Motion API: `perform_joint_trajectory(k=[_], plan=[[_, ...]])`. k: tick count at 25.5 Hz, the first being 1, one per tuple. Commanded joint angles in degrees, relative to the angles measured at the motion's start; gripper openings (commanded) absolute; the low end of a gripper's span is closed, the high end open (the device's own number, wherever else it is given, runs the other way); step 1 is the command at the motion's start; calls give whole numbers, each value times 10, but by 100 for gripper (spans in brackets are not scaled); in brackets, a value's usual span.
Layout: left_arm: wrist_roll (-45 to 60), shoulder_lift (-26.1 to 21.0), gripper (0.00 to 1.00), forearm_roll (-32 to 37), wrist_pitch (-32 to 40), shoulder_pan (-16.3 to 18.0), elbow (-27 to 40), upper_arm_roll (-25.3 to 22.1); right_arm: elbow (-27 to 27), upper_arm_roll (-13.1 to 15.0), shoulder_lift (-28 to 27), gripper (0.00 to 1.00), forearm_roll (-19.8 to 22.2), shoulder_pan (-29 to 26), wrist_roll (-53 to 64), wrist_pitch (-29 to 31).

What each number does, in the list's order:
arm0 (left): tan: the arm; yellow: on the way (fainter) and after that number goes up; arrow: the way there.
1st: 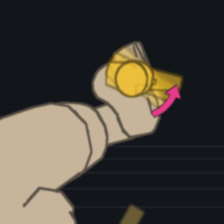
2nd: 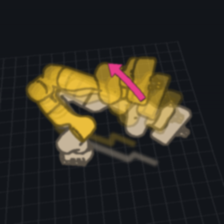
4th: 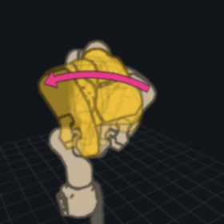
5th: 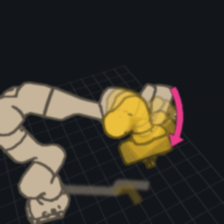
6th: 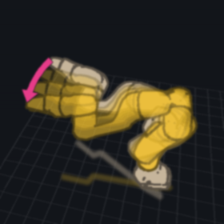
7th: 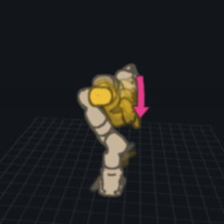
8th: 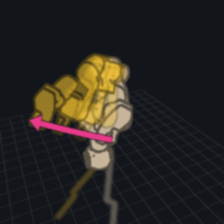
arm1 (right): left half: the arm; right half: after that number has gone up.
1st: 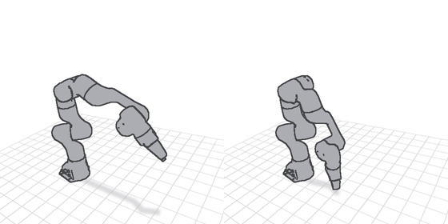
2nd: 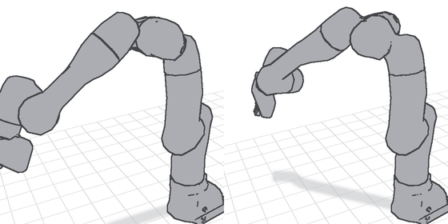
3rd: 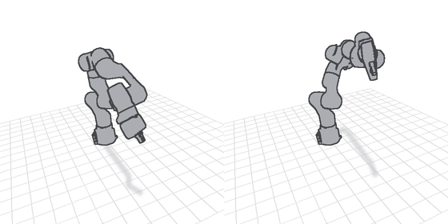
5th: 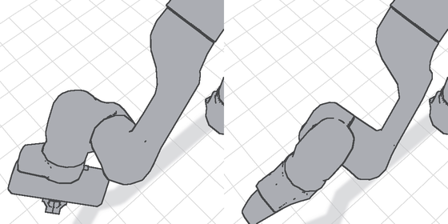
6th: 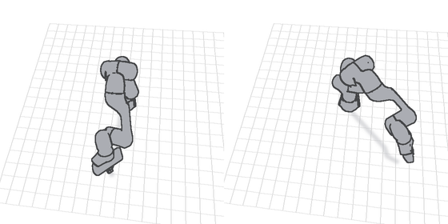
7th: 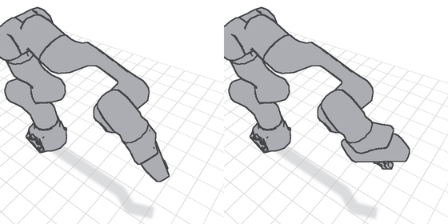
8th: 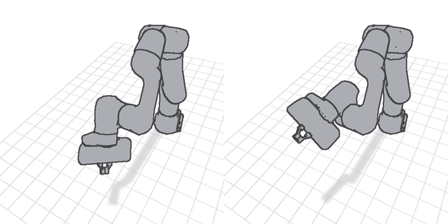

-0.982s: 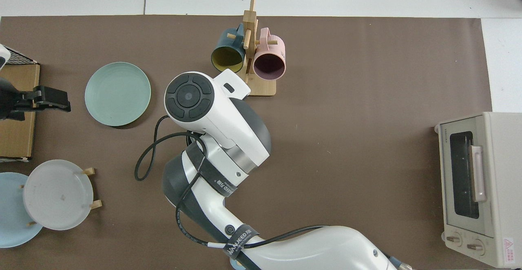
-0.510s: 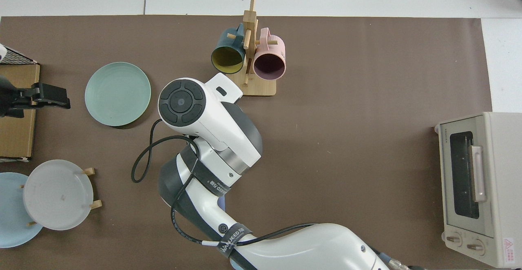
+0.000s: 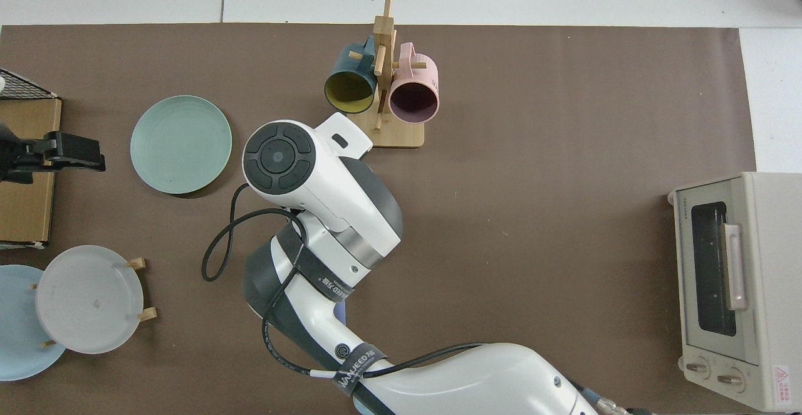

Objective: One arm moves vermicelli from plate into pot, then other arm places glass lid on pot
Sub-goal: 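Lower the glass lid onto the saucepan with the right gripper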

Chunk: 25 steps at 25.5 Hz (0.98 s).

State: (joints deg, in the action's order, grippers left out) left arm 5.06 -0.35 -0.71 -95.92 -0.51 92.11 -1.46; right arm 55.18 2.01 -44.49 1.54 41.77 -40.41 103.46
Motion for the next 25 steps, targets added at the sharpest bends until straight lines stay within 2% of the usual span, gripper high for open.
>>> perform_joint_trajectory(k=[1, 25], plan=[[-22, 9, 100, -3, 12, -8, 3, -8, -20, -3, -7, 0, 5, -1, -6, -13], [-19, 8, 100, -3, 12, -10, -1, -8, 9, -3, -2, 0, -1, 3, -5, -13]])
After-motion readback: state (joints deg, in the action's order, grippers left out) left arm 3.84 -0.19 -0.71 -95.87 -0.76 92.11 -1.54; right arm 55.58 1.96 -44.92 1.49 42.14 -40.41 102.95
